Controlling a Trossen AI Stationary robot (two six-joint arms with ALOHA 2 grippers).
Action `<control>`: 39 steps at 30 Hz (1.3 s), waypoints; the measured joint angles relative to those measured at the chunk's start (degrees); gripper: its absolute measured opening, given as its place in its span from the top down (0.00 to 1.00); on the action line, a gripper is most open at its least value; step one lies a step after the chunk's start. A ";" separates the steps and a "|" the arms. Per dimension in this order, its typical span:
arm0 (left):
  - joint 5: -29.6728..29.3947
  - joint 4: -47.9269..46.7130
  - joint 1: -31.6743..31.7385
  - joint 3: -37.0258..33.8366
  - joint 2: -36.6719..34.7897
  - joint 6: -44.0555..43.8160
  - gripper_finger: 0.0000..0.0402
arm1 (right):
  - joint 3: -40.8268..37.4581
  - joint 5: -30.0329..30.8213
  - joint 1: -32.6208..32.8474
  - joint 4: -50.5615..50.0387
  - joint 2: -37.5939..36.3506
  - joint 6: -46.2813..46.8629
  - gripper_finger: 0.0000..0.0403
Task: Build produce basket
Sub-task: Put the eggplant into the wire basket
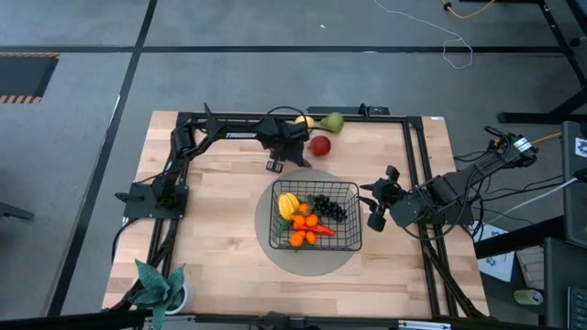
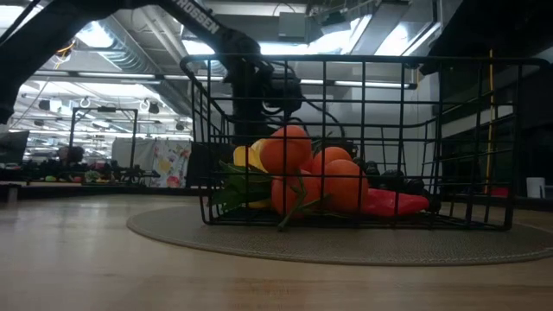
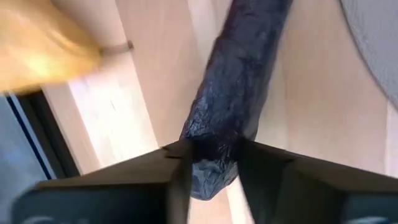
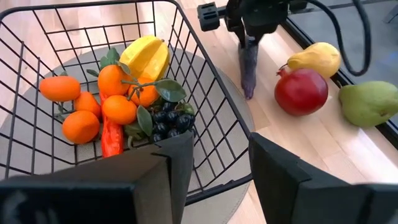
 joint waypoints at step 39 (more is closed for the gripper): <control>24.32 -17.67 3.25 1.67 -28.79 -14.68 1.00 | 0.00 -3.45 0.04 -0.11 0.02 2.73 0.64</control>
